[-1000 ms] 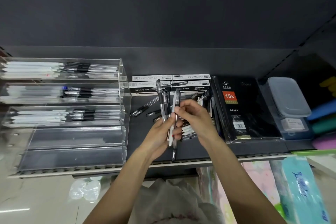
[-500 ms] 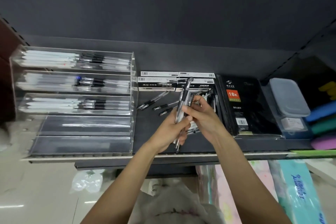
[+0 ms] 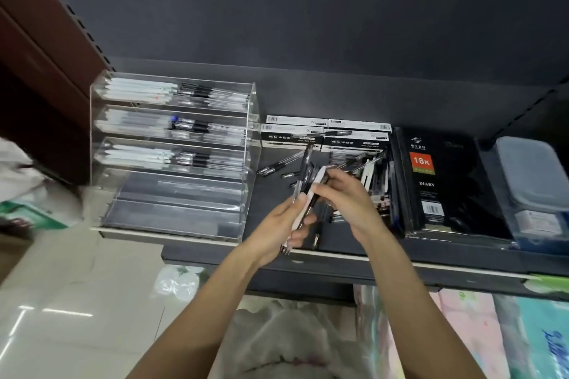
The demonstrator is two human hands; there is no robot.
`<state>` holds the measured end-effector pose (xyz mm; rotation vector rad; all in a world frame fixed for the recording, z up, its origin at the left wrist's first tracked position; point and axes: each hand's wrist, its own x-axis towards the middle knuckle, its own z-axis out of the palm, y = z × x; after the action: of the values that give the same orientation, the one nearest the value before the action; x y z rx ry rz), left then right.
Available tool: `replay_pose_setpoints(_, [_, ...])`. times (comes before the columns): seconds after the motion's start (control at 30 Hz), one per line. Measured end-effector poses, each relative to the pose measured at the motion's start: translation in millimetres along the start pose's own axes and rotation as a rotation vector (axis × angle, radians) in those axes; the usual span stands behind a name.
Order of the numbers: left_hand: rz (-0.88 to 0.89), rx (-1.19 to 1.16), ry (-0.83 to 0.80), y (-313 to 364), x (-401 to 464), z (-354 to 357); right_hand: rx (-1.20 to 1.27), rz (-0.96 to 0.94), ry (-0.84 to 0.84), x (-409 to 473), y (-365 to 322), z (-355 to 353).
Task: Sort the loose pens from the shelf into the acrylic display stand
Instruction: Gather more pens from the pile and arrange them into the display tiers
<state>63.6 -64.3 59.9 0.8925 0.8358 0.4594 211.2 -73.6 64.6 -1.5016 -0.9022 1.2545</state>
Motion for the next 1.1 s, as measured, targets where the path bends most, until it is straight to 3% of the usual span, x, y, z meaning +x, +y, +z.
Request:
replay_pose_setpoints(0.13, [0.018,0.017,0.118,-5.8,-3.3,3.9,-0.120,-0.065,0.076,2.9,6.1,12.2])
replay_pose_setpoints(0.3, [0.008,0.057,0.175,3.4,-16.8,-2.0,0.090,-0.146,-0.024,-3.3,3.2,18.6])
replay_pose_setpoints(0.5, [-0.031,-0.155,0.260,11.2,-32.0,-26.3,0.086,-0.237,-0.056,-0.8,-15.8,41.6])
replay_pose_setpoints(0.63, [0.105,-0.070,0.497,15.9,-36.0,-57.0,0.174,-0.282,0.109,5.4,-30.7,72.4])
replay_pose_setpoints(0.73, [0.261,-0.028,0.597,28.0,-48.8,-98.7,0.165,-0.242,0.135,16.6,-39.5,96.7])
replay_pose_setpoints(0.93, [0.413,-0.157,0.676,51.5,-76.7,-212.9,-0.258,-0.095,-0.060,55.1,-40.9,172.0])
replay_pose_setpoints(1.03, [0.373,-0.287,0.674,62.0,-90.5,-266.5,-0.593,-0.292,-0.155,68.0,-58.0,221.3])
replay_pose_setpoints(1.1, [0.345,-0.291,0.670,66.9,-96.3,-292.8,-0.737,-0.424,-0.097,82.0,-68.9,251.5])
